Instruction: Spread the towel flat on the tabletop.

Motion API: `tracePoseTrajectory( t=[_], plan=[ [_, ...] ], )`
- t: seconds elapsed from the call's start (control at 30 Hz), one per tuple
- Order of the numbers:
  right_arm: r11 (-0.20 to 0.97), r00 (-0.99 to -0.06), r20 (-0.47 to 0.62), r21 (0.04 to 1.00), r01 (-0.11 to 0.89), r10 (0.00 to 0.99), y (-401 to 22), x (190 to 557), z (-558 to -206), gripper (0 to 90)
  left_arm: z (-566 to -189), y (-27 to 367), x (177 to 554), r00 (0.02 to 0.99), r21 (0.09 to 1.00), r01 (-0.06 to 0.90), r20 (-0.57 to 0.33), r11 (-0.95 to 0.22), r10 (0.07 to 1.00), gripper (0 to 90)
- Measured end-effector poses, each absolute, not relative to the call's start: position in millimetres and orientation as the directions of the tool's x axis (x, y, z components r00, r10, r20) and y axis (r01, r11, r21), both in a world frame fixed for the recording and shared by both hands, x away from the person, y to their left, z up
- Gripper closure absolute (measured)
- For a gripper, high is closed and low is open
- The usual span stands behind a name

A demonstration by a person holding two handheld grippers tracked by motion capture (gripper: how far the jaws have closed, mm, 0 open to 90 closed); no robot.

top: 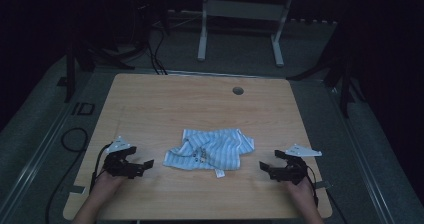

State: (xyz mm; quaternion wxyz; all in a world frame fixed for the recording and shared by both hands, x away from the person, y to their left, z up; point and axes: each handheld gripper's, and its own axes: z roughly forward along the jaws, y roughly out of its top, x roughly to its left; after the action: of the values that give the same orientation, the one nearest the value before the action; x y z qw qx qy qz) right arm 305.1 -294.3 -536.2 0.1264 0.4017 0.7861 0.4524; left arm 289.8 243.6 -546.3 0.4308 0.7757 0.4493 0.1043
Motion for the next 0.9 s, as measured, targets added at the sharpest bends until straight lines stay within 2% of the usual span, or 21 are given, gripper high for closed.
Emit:
tracePoseTrajectory(
  t=[0.07,0.17,0.2,0.23,0.27,0.33,0.4,0.47,0.63,0.67,0.7,0.73,0.77,0.8,0.83,0.9],
  plan=[
    [0.309,-0.684,0.144,0.812,0.494,0.716,-280.9,302.1,-535.7,12.6,-545.3,234.3,292.1,0.589,0.764,0.594,-0.201,-0.250,0.783,5.0],
    [0.405,-0.752,0.110,0.786,0.466,0.650,-254.5,297.0,-539.7,21.2,-544.5,222.0,296.5,0.625,0.761,0.578,-0.182,-0.293,0.759,8.5],
    [0.424,-0.766,0.106,0.781,0.459,0.633,-248.8,296.3,-541.0,25.6,-544.0,214.8,299.5,0.648,0.759,0.567,-0.172,-0.319,0.742,13.2],
    [0.424,-0.766,0.106,0.781,0.459,0.633,-248.8,296.3,-541.0,25.6,-544.0,214.8,299.5,0.648,0.759,0.567,-0.172,-0.319,0.742,16.3],
    [0.453,-0.795,0.107,0.773,0.444,0.596,-238.8,295.4,-543.0,34.4,-543.8,209.3,302.2,0.663,0.752,0.562,-0.160,-0.345,0.731,16.4],
    [0.478,-0.809,0.094,0.765,0.432,0.580,-229.9,294.8,-543.7,39.0,-544.3,201.9,306.5,0.681,0.736,0.558,-0.140,-0.385,0.719,23.3],
    [0.482,-0.819,0.098,0.766,0.425,0.566,-225.2,295.3,-543.8,40.9,-545.2,193.4,311.9,0.702,0.722,0.554,-0.136,-0.416,0.699,26.0],
    [0.495,-0.834,0.098,0.764,0.413,0.544,-216.9,298.8,-543.0,45.1,-546.2,186.0,316.4,0.721,0.709,0.549,-0.133,-0.443,0.680,34.4],
    [0.519,-0.845,0.081,0.757,0.397,0.529,-207.4,303.4,-542.4,51.9,-547.5,170.1,325.4,0.755,0.683,0.528,-0.106,-0.504,0.647,43.0],
    [0.521,-0.849,0.085,0.756,0.396,0.521,-206.2,304.4,-542.4,55.0,-547.3,166.5,326.4,0.766,0.683,0.511,-0.087,-0.522,0.637,43.8],
    [0.526,-0.854,0.078,0.757,0.387,0.514,-202.3,304.2,-540.5,67.6,-546.7,164.6,327.0,0.772,0.685,0.507,-0.091,-0.523,0.629,51.6],
    [0.526,-0.854,0.078,0.757,0.387,0.514,-202.3,304.2,-540.5,67.6,-545.6,163.6,327.3,0.778,0.698,0.499,-0.101,-0.513,0.620,51.6],
    [0.534,-0.860,0.068,0.758,0.374,0.505,-200.1,303.4,-538.0,77.3,-544.1,162.4,327.0,0.785,0.706,0.493,-0.109,-0.508,0.610,59.5],
    [0.537,-0.861,0.060,0.760,0.367,0.504,-199.7,302.4,-536.1,82.2,-541.3,159.6,324.7,0.802,0.709,0.475,-0.106,-0.521,0.587,66.7],
    [0.537,-0.861,0.060,0.760,0.367,0.504,-199.7,302.4,-536.1,82.2,-541.3,159.6,324.7,0.802,0.709,0.475,-0.106,-0.521,0.587,70.6],
    [0.534,-0.863,0.061,0.762,0.365,0.502,-200.0,301.7,-534.6,85.1,-536.8,156.5,319.8,0.816,0.709,0.456,-0.092,-0.537,0.571,70.6]
  ],
)
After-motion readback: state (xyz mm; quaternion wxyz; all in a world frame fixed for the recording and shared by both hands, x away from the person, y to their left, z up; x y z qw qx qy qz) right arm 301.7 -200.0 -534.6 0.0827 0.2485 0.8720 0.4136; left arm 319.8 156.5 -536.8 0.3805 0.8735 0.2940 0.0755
